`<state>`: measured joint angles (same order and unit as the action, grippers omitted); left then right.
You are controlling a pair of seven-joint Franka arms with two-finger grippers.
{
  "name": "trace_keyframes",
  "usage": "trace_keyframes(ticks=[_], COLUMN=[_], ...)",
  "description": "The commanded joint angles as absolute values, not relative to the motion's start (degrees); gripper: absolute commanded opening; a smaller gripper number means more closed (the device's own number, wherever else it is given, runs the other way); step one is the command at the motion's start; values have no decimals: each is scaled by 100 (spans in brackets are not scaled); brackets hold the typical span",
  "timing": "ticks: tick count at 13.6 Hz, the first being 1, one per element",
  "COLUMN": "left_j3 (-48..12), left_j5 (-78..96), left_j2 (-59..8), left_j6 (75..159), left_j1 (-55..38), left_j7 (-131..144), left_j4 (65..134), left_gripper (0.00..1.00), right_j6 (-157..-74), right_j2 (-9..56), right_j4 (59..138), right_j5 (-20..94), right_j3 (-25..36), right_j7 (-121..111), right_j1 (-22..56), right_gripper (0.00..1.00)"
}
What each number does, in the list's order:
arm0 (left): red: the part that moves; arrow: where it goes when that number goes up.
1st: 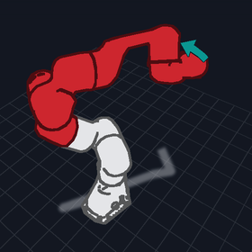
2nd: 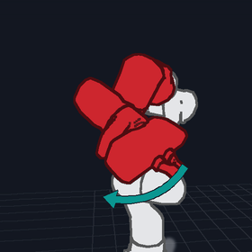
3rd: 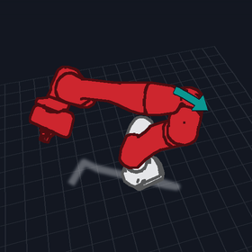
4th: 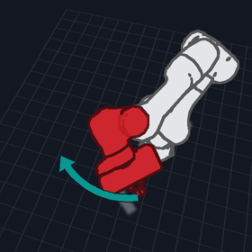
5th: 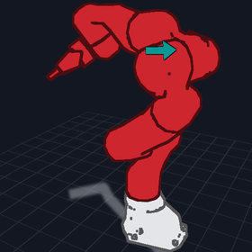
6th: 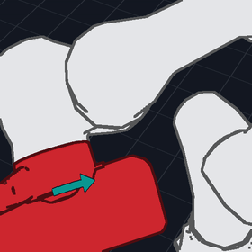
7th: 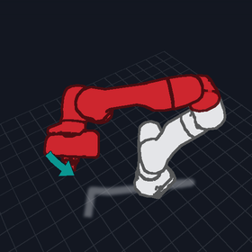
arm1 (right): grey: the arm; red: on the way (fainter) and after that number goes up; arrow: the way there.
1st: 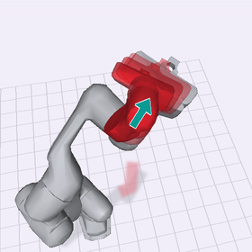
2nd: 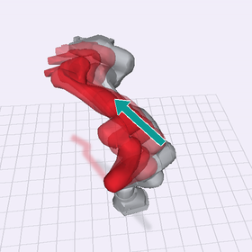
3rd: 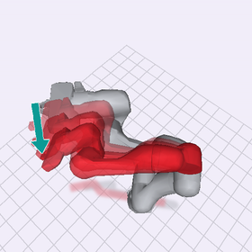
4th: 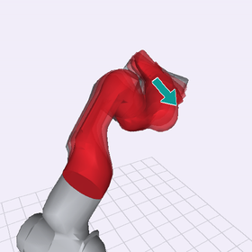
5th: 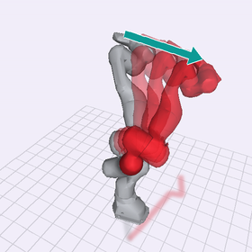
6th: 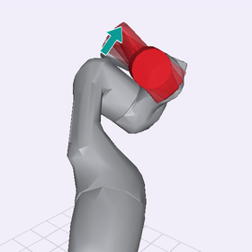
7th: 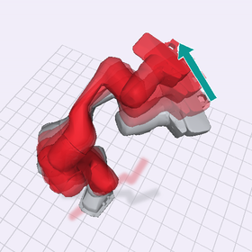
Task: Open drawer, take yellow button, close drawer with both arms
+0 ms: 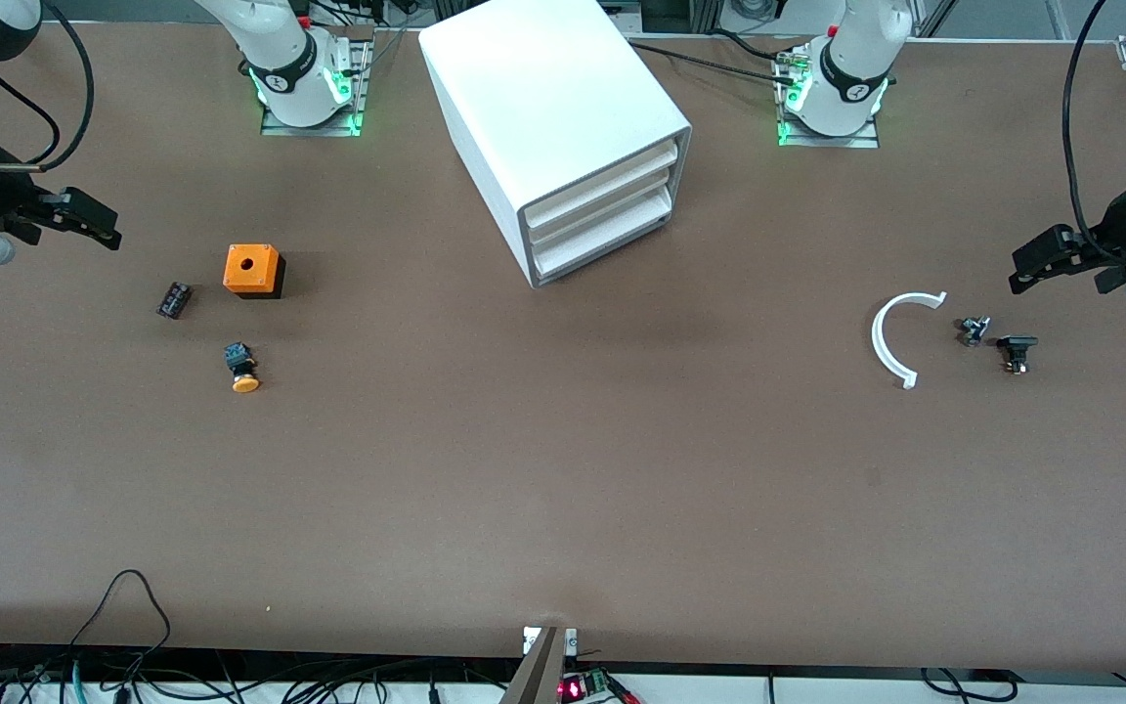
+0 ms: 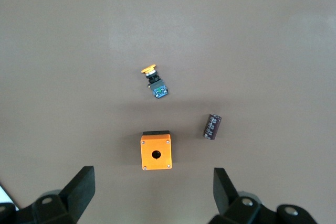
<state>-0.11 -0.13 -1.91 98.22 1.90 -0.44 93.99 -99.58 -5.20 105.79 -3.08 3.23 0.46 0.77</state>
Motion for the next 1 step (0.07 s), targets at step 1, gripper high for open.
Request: trace_keyframes(ticks=[1], left_j3=[-26], left_j5=[70], left_j2=[-273], left_j6=[9659], left_j1=[229], left_j7=[-97], left_j4=[9193], left_gripper=[100], right_j6=[-9932], right_j2=[-545], right_j4=[10503], right_j5=[-220], right_j3=[352], right_j7=[-44], right_j1=[79], right_gripper=[100])
